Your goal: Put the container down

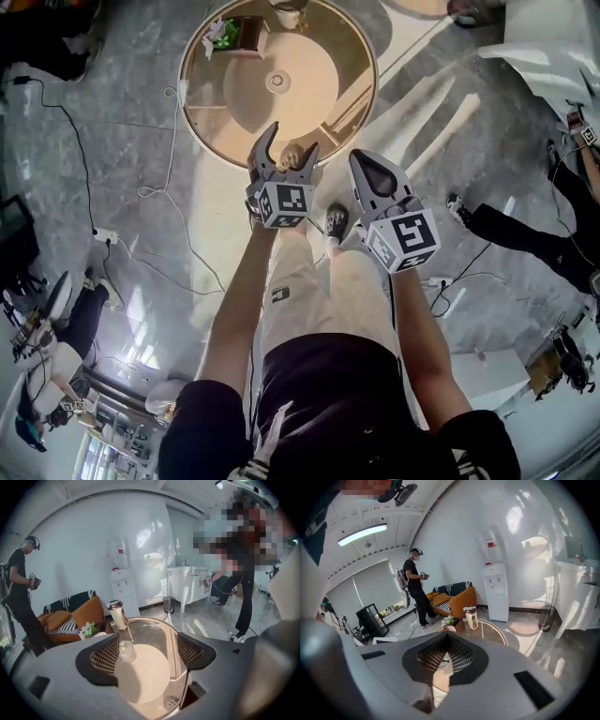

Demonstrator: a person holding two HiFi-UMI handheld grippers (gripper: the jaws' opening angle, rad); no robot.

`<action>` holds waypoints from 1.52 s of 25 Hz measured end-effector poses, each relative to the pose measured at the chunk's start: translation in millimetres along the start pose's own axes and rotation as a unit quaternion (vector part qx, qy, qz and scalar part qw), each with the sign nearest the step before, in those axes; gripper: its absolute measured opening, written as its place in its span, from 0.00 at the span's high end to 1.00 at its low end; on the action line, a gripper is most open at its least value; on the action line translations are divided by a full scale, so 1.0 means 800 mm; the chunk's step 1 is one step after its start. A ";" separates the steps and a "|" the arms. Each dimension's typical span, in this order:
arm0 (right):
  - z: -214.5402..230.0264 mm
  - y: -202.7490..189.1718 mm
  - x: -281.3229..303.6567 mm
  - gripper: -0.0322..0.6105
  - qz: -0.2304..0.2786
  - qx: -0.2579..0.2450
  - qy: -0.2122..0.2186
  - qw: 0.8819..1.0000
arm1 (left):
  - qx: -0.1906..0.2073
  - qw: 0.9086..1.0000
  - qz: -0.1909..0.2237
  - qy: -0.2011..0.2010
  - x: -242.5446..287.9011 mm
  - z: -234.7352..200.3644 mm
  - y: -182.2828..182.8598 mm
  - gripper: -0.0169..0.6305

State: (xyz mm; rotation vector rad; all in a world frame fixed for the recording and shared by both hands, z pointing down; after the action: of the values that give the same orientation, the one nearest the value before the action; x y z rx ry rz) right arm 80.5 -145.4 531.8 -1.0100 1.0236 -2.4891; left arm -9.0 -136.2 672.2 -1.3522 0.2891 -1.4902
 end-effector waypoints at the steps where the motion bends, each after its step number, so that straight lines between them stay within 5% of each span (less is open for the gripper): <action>1: -0.005 0.000 -0.018 0.95 0.002 -0.002 0.004 1.000 | -0.006 1.000 0.003 0.006 -0.016 0.005 0.013 0.40; 7: -0.029 0.012 -0.130 0.95 0.021 -0.018 0.033 0.999 | -0.028 0.997 0.038 0.062 -0.132 0.029 0.094 0.40; 13: -0.074 0.036 -0.211 0.95 0.039 -0.063 0.076 0.994 | -0.036 0.985 0.087 0.147 -0.256 0.020 0.179 0.40; 24: -0.174 0.081 -0.284 0.95 0.068 -0.112 0.144 0.981 | -0.044 0.973 0.139 0.178 -0.388 0.014 0.285 0.42; 30: -0.208 0.095 -0.303 0.95 0.079 -0.115 0.151 0.979 | -0.053 0.970 0.140 0.193 -0.441 -0.002 0.308 0.55; 38: -0.246 0.082 -0.321 0.95 0.075 -0.135 0.162 0.975 | -0.059 0.965 0.145 0.211 -0.490 0.004 0.298 0.84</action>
State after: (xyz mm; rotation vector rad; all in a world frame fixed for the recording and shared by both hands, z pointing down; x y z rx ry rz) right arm 129.0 30.3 256.4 -0.5694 1.5080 -2.4845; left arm 41.0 77.0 268.9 -1.0166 0.8226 -1.5155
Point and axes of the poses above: the fingertips, and each gripper's own axes: x forward along the fingers, z to its right, y out of its top, the point moved 1 cm from there along -x, backward along the fingers, and after that the axes turned 15 degrees about x, right-handed, at the moved point
